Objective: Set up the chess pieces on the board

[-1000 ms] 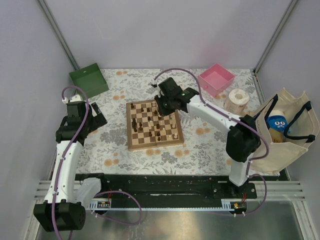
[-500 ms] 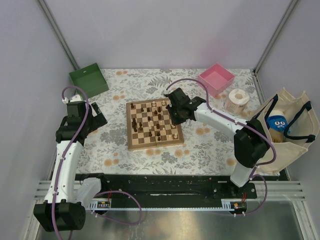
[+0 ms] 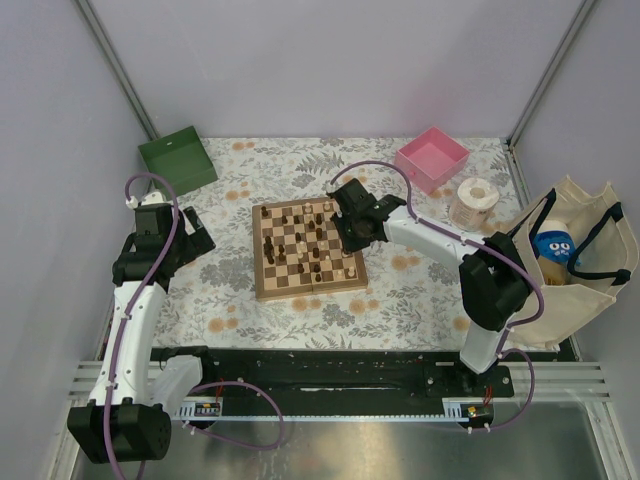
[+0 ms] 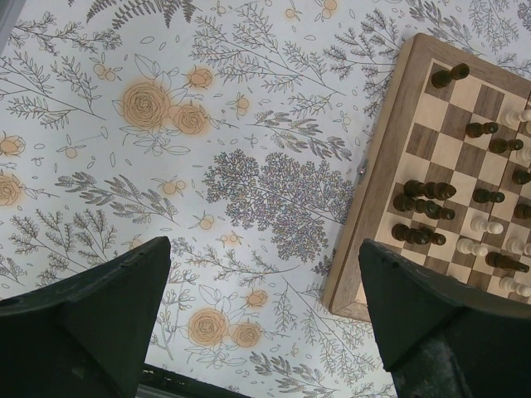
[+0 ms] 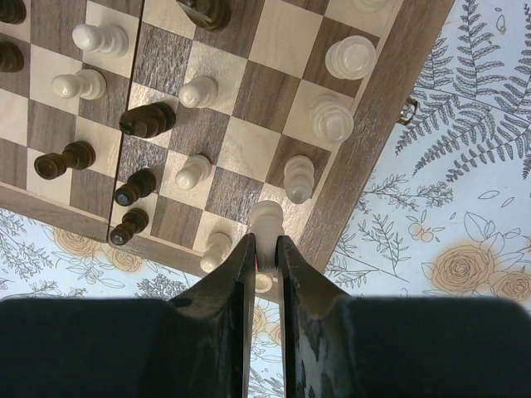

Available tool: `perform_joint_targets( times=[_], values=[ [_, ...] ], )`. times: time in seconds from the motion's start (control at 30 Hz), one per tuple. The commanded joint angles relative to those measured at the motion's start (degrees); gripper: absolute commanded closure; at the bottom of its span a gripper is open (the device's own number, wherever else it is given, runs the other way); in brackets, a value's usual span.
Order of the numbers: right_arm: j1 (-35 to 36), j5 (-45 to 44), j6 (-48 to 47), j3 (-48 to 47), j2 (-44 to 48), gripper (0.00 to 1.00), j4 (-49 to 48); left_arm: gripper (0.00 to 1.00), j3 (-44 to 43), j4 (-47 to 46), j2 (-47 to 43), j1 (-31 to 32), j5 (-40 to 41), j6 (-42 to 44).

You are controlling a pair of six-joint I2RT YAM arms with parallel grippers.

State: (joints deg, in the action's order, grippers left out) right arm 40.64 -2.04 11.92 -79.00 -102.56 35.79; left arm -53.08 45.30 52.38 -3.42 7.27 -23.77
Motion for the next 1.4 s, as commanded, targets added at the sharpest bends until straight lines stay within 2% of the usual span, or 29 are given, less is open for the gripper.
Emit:
perform_joint_targets(
  times=[0.0, 0.63, 1.1, 1.37],
  values=[
    [-0.3, 1.08, 0.65, 0.43, 0.44, 0.87, -0.29, 0.01, -0.01, -2.23, 0.09, -0.36, -0.85, 0.74],
    [-0.21, -1.12, 1.17, 0.16, -2.64, 0.87, 2.27, 0.01, -0.09, -2.23, 0.09, -0.36, -0.94, 0.83],
    [-0.21, -1.21, -0.32, -1.42, -4.66, 0.8, 3.67, 0.01, -0.01, -2.14, 0.0, -0.62, -0.68, 0.83],
    [-0.3, -0.95, 0.12, -2.38, -5.19, 0.82, 2.79, 0.01, -0.01, -2.14, 0.0, -0.62, -0.94, 0.74]
  ],
)
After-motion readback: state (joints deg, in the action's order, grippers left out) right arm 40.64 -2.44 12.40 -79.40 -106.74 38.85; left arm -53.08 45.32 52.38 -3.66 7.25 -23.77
